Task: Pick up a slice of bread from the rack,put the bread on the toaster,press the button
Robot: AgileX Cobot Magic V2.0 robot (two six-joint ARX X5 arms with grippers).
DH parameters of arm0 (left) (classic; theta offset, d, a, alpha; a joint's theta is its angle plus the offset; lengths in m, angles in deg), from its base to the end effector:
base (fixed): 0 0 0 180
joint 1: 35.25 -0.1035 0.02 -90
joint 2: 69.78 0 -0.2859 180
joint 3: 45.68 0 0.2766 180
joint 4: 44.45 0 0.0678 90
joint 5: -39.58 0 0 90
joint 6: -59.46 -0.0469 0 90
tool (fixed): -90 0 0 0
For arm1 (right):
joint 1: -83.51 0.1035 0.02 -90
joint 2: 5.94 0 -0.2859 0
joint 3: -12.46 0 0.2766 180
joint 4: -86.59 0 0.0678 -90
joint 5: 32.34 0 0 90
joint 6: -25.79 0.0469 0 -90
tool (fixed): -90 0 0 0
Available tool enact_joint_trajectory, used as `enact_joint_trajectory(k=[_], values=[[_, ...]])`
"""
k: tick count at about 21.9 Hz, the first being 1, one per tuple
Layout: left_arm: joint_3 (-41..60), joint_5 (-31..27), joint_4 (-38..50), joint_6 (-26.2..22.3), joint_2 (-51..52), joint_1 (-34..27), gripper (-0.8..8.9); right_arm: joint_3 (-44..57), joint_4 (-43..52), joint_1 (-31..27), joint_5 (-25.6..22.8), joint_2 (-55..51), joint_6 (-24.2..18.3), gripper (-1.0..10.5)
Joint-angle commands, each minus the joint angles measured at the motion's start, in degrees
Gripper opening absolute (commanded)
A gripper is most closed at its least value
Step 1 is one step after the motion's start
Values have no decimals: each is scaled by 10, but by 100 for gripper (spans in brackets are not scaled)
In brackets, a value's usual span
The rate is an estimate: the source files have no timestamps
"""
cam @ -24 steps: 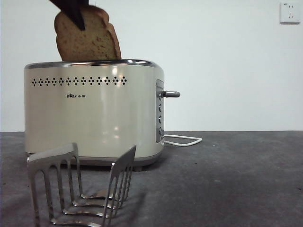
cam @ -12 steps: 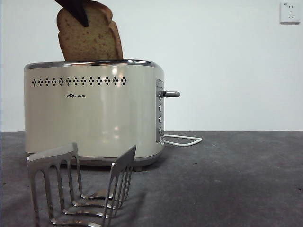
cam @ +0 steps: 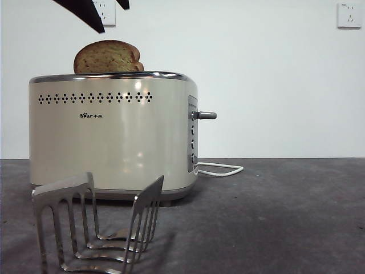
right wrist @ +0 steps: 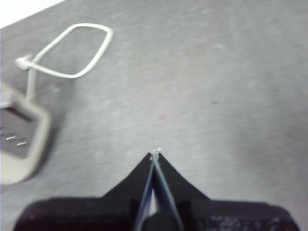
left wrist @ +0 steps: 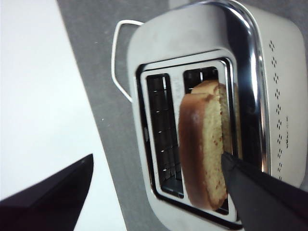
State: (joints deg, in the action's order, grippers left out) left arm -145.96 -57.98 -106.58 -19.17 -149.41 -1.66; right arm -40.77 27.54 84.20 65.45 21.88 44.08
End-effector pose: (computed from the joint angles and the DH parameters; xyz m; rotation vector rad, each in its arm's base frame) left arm 0.2641 -0.1680 0.4066 1.5450 0.2823 -0.8556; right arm 0.1120 0.0077 0.2923 0.3458 0.6050 0.0489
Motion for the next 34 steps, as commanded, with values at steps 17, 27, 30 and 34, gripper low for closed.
enact_joint_trajectory(k=[17,27,30,34], values=[[5,1,-230,746,129,15,-8,-9,441,101,318,305,232,-8],[10,5,-261,816,163,15,-8,-159,438,155,349,539,215,-8],[10,5,-260,819,180,15,-8,-211,395,155,364,594,202,-7],[10,4,-260,819,207,15,-8,-256,336,159,366,643,171,-8]])
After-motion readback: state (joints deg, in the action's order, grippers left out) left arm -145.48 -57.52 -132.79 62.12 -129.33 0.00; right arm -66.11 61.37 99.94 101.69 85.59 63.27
